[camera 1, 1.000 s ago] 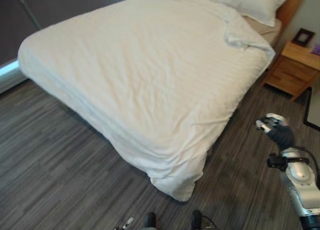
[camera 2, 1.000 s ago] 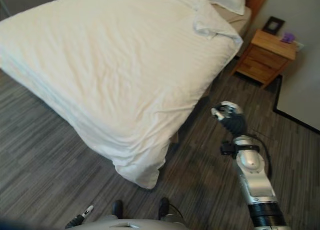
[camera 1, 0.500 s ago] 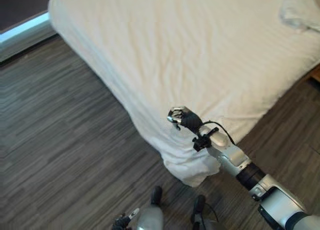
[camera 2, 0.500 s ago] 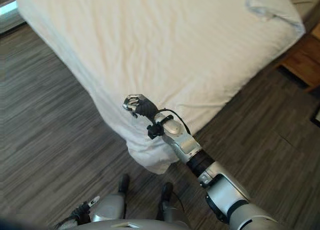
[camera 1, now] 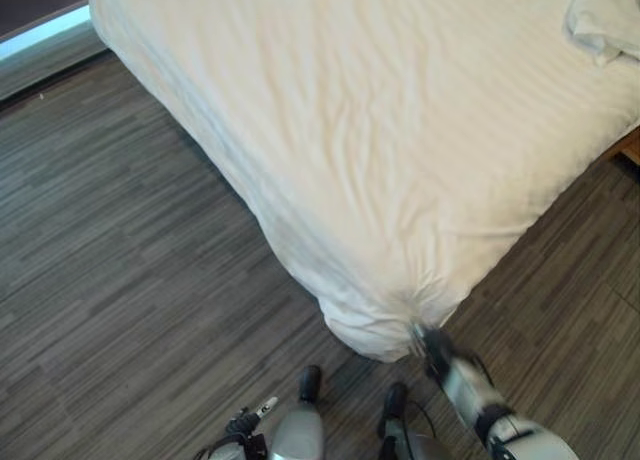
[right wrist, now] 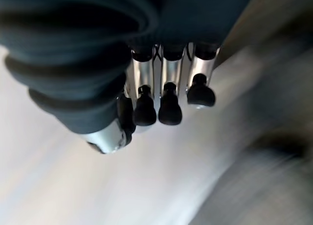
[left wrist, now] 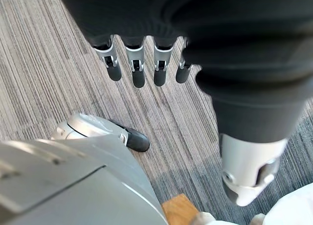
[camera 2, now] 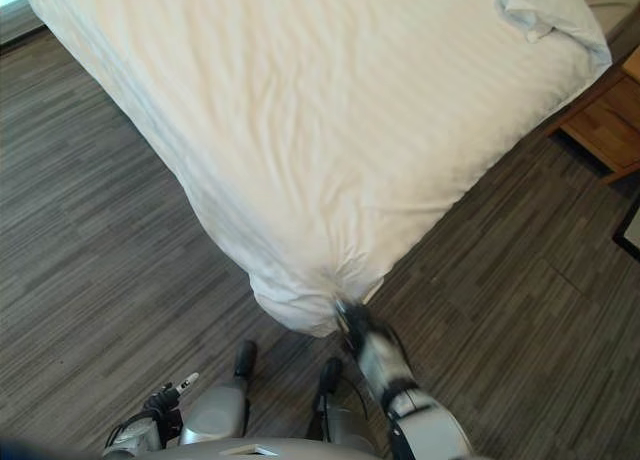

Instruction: Making the bed.

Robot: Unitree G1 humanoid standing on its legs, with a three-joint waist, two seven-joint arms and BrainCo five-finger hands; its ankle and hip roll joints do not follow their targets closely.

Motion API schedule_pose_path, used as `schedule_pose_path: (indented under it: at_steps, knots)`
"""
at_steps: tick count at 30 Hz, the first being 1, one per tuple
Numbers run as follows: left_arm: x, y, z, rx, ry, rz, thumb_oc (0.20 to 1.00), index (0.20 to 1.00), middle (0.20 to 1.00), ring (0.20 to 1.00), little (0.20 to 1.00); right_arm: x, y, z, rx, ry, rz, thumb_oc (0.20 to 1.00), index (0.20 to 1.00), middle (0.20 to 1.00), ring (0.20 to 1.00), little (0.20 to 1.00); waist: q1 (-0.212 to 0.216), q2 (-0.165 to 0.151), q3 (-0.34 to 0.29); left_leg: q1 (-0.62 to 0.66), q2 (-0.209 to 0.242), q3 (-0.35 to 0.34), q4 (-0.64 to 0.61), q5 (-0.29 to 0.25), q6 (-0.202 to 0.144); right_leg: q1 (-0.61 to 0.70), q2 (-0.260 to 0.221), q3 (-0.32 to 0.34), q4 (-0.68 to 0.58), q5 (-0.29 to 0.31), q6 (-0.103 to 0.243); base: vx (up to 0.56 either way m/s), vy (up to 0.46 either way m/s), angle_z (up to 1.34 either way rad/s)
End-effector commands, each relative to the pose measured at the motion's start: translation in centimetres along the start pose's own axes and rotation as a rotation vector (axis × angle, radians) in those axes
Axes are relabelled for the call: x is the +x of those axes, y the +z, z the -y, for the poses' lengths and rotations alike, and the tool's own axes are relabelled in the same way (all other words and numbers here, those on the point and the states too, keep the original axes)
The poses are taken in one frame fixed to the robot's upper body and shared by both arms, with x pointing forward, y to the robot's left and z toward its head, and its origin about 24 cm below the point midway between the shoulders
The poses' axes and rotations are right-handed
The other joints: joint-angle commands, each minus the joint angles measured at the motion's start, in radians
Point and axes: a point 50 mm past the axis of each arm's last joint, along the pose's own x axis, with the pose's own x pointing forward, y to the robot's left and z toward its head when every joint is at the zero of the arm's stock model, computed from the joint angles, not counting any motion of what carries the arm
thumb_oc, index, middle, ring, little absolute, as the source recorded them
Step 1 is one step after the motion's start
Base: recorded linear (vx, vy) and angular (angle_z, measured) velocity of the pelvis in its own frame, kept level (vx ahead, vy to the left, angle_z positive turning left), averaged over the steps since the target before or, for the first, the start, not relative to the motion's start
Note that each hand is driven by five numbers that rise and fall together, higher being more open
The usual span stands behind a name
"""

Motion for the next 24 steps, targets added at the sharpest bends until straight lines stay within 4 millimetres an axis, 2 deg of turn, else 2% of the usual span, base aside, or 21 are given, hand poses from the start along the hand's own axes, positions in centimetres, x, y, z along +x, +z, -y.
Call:
schedule_pose_path:
  at_steps: [1,4,5,6,8,9,10,11,12,13,15,17,18,19,20,21,22,24]
  knots:
    - [-0.1,-1.0,0.3,-0.023,-0.002,-0.038,1.0,1.0,1.0,1.0,1.0,-0.5,0.7,3.9,0.12,-0.139,0.027,0.2,0.2,0.2,0.2,0.2,-0.037,0.039,-0.012,-0.043,0.022,-0.017,-0.015,0.093,-0.021,0.018,-0.022,-0.023,0.013,0.055,0.067,0.05,0.013,-0.06]
    - [-0.2,-1.4,-0.1,-0.022,0.006,-0.049,1.0,1.0,1.0,1.0,1.0,-0.9,0.3,5.6,0.17,-0.186,0.042,0.2,0.2,0.2,0.2,0.2,-0.052,0.035,-0.019,-0.031,0.025,-0.011,-0.015,0.089,-0.021,0.025,-0.021,-0.019,0.013,0.052,0.066,0.03,0.004,-0.22]
    - [-0.2,-1.4,-0.2,-0.026,0.008,-0.05,1.0,1.0,1.0,1.0,1.0,-1.0,1.5,6.3,0.202,-0.207,0.098,0.2,0.2,0.2,0.2,0.2,-0.059,0.033,-0.023,-0.027,0.027,-0.007,-0.015,0.088,-0.021,0.026,-0.02,-0.015,0.013,0.051,0.067,0.01,-0.007,-0.34]
    - [-0.2,-1.4,-0.2,-0.026,0.008,-0.05,1.0,1.0,1.0,1.0,1.0,-1.0,1.5,6.3,0.203,-0.207,0.098,0.2,0.2,0.2,0.2,0.2,-0.059,0.033,-0.023,-0.027,0.027,-0.007,-0.015,0.088,-0.021,0.026,-0.02,-0.015,0.013,0.051,0.066,0.0,-0.003,-0.25]
    - [-0.2,-1.2,-0.6,-0.043,0.023,-0.04,1.0,1.0,1.0,1.0,1.0,-1.0,4.3,5.8,0.162,-0.176,0.206,0.2,0.2,0.2,0.2,0.2,-0.064,0.028,-0.026,-0.027,0.028,-0.003,-0.015,0.088,-0.022,0.022,-0.019,-0.007,0.013,0.053,0.068,-0.01,-0.005,-0.08]
    - [-0.2,-1.1,-0.8,-0.047,0.029,-0.034,1.0,1.0,1.0,1.0,1.0,-1.1,6.0,5.1,0.082,-0.151,0.267,0.2,0.2,0.2,0.2,0.2,-0.065,0.026,-0.026,-0.027,0.029,0.0,-0.015,0.089,-0.023,0.02,-0.019,-0.005,0.013,0.054,0.068,0.0,0.0,0.0]
    - [-0.2,-1.0,-1.1,-0.052,0.036,-0.029,1.0,1.0,1.0,1.0,1.0,-1.6,8.8,3.4,-0.077,-0.077,0.383,0.2,0.2,0.2,0.2,0.2,-0.065,0.021,-0.022,-0.027,0.031,0.005,-0.015,0.091,-0.023,0.017,-0.017,-0.001,0.013,0.058,0.069,-0.05,-0.011,-0.03]
    - [-0.2,-0.8,-1.6,-0.064,0.05,-0.01,1.0,1.0,1.0,1.0,1.0,-4.8,14.5,-1.2,-0.395,0.097,0.688,0.2,0.2,0.2,0.2,0.2,-0.071,0.01,-0.017,-0.026,0.037,0.022,-0.015,0.091,-0.024,0.005,-0.013,0.014,0.013,0.066,0.07,-0.05,0.0,-0.1]
    - [-0.3,-0.9,-1.8,-0.079,0.057,-0.008,1.0,1.0,1.0,1.0,1.0,-6.7,16.1,-3.3,-0.486,0.193,0.805,0.2,0.2,0.2,0.2,0.2,-0.073,0.004,-0.014,-0.022,0.041,0.033,-0.015,0.089,-0.024,0.002,-0.01,0.02,0.013,0.069,0.071,-0.04,0.006,-0.24]
    - [-0.2,-0.9,-1.9,-0.102,0.066,-0.007,1.0,1.0,1.0,1.0,1.0,-11.4,18.0,-8.3,-0.514,0.503,1.008,0.2,0.2,0.2,0.2,0.2,-0.074,-0.007,-0.01,-0.008,0.051,0.055,-0.015,0.086,-0.026,0.003,-0.003,0.036,0.013,0.071,0.071,-0.01,0.011,-0.52]
    - [-0.3,-1.3,-2.2,-0.118,0.08,-0.024,1.0,1.0,1.0,1.0,1.0,-15.1,18.3,-11.7,-0.621,0.715,1.122,0.2,0.2,0.2,0.2,0.2,-0.072,-0.016,-0.018,-0.004,0.053,0.065,-0.015,0.086,-0.029,0.003,-0.001,0.038,0.013,0.071,0.071,0.02,-0.003,-0.43]
    - [-0.4,-1.4,-2.5,-0.124,0.087,-0.033,1.0,1.0,1.0,1.0,1.0,-20.9,18.8,-15.0,-0.884,0.901,1.339,0.2,0.2,0.2,0.2,0.2,-0.067,-0.021,-0.027,0.004,0.056,0.069,-0.015,0.081,-0.033,0.01,0.001,0.035,0.013,0.066,0.072,0.04,-0.015,-0.04]
    - [-0.4,-1.5,-2.7,-0.116,0.092,-0.033,1.0,1.0,1.0,1.0,1.0,-23.4,18.5,-16.1,-0.978,0.996,1.419,0.2,0.2,0.2,0.2,0.2,-0.064,-0.022,-0.032,0.006,0.057,0.068,-0.015,0.08,-0.035,0.014,0.001,0.031,0.013,0.064,0.073,0.03,-0.014,-0.09]
    - [-0.4,-1.4,-2.7,-0.103,0.095,-0.021,1.0,1.0,1.0,1.0,1.0,-25.7,18.1,-16.6,-0.999,1.086,1.482,0.2,0.2,0.2,0.2,0.2,-0.06,-0.023,-0.04,0.004,0.055,0.063,-0.015,0.083,-0.036,0.015,-0.001,0.026,0.013,0.065,0.073,0.05,-0.011,-0.06]
    - [-0.5,-1.5,-2.8,-0.086,0.092,-0.018,1.0,1.0,1.0,1.0,1.0,-26.7,17.5,-17.7,-1.039,1.169,1.488,0.2,0.2,0.2,0.2,0.2,-0.047,-0.021,-0.049,0.008,0.053,0.057,-0.015,0.082,-0.036,0.026,-0.004,0.015,0.013,0.061,0.073,0.03,-0.003,-0.02]
    - [-0.5,-1.5,-2.8,-0.087,0.092,-0.018,1.0,1.0,1.0,1.0,1.0,-26.7,17.5,-17.7,-1.039,1.17,1.488,0.2,0.2,0.2,0.2,0.2,-0.049,-0.02,-0.049,0.009,0.053,0.056,-0.015,0.082,-0.036,0.027,-0.004,0.014,0.013,0.06,0.074,0.03,0.0,0.06]
    - [-0.5,-1.7,-3.0,-0.084,0.096,-0.024,1.0,1.0,1.0,1.0,1.0,-28.0,17.1,-18.6,-1.118,1.21,1.538,0.2,0.2,0.2,0.2,0.2,-0.041,-0.019,-0.053,0.011,0.052,0.052,-0.015,0.081,-0.037,0.033,-0.005,0.009,0.013,0.058,0.074,0.02,-0.003,0.09]
    - [-0.6,-2.1,-3.1,-0.077,0.104,-0.041,1.0,1.0,1.0,1.0,1.0,-28.6,16.8,-20.3,-1.181,1.266,1.546,0.2,0.2,0.2,0.2,0.2,-0.025,-0.016,-0.059,0.013,0.049,0.046,-0.015,0.08,-0.037,0.043,-0.008,-0.003,0.013,0.054,0.072,0.03,-0.006,0.2]
